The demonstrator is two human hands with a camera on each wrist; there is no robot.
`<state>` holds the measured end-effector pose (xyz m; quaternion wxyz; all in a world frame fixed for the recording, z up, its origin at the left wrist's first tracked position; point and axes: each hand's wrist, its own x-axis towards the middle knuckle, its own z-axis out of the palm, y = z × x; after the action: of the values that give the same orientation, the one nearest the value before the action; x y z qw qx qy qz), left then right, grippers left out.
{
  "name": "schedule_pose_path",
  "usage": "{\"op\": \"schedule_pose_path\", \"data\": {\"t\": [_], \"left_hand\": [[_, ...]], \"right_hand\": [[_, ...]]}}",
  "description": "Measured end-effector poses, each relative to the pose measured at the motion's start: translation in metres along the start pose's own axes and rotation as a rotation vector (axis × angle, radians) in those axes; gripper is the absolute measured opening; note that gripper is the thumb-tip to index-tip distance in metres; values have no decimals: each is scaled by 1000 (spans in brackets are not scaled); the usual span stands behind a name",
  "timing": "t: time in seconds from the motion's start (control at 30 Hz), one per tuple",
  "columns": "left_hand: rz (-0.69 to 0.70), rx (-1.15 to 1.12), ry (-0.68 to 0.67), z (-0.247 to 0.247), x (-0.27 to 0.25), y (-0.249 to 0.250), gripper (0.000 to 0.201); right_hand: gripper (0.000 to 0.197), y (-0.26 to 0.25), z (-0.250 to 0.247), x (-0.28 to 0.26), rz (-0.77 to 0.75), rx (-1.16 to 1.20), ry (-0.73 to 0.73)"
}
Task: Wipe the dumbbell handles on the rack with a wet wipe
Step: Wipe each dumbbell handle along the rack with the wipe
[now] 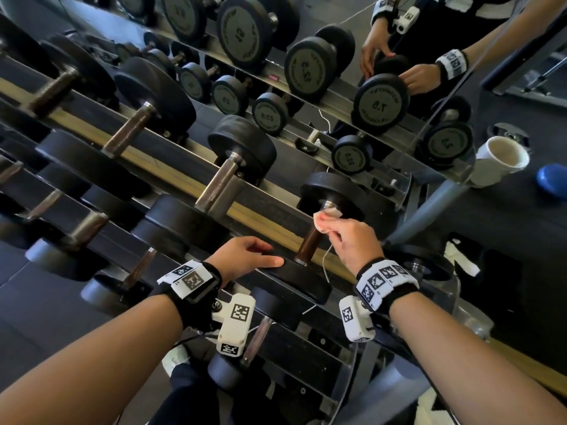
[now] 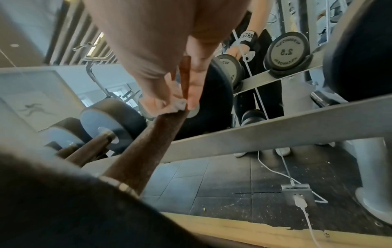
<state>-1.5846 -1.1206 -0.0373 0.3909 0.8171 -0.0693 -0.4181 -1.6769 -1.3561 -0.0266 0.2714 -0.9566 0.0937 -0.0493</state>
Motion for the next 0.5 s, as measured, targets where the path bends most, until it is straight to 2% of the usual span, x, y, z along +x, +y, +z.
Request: {"op": "schedule_pose_path", "data": {"t": [0.07,0.13,0.2,0.27,0.33,0.43,0.5], "left_hand": [[-4,-5,-3,0,0,0,50],[-4,-8,1,0,0,-1,50],[-4,-15,6,0,0,-1,50],[-1,-24,5,0,0,-1,50],[2,-26,4,0,0,-1,49],[4,-27,9,-1,-1,-1,49],[3,-26,3,-1,0,-1,51]], "right_hand": [[32,-1,-2,-2,-119,-47,-88],[35,-2,-5,-2,-217,-140,-238],[37,-2,-12,6,-250,-320,-350],[35,5,-22,17,-194,-405,-320],[32,12,-29,22,-153,-358,-218],[37,14,-25,18,-265,-283,-171],[42,15,-22,16,-268,-180,-194]]}}
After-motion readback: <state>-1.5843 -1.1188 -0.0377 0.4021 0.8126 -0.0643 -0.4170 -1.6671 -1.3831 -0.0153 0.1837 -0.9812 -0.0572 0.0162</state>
